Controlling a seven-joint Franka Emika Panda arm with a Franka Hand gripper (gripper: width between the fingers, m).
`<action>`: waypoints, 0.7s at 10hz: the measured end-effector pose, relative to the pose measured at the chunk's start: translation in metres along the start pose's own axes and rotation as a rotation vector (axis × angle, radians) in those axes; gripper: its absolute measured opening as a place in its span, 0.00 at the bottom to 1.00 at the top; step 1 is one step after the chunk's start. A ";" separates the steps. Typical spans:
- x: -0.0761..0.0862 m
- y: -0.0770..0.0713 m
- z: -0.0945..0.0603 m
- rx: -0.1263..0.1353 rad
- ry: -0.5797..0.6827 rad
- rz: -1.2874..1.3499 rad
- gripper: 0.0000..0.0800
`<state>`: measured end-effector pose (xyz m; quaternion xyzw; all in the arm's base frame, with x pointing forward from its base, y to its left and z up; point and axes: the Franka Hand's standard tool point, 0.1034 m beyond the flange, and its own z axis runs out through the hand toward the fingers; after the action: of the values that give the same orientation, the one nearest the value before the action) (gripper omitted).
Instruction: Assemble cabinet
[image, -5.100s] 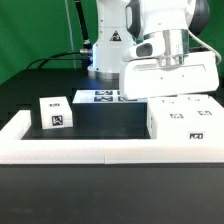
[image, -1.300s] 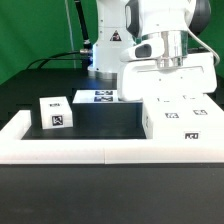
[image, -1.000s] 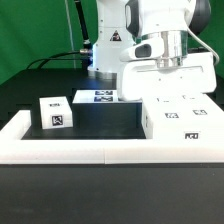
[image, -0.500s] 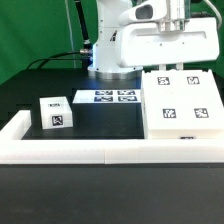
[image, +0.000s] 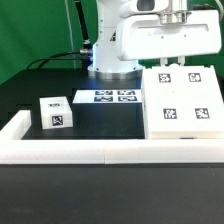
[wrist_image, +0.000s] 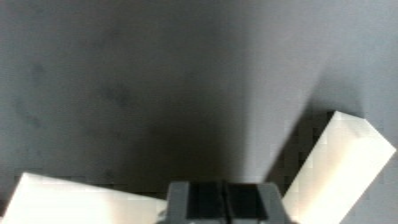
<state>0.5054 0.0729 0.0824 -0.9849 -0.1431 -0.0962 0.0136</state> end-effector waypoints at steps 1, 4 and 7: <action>0.001 0.000 0.000 0.000 0.000 0.000 0.00; 0.012 0.003 -0.014 0.000 -0.006 -0.005 0.00; 0.016 0.003 -0.023 0.003 -0.020 -0.010 0.00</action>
Offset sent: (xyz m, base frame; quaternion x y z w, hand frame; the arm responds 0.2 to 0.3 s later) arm 0.0136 -0.0058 0.0292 0.0005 -0.0154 -0.0191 0.9997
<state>0.5175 0.0735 0.1077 -0.9851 -0.1485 -0.0863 0.0130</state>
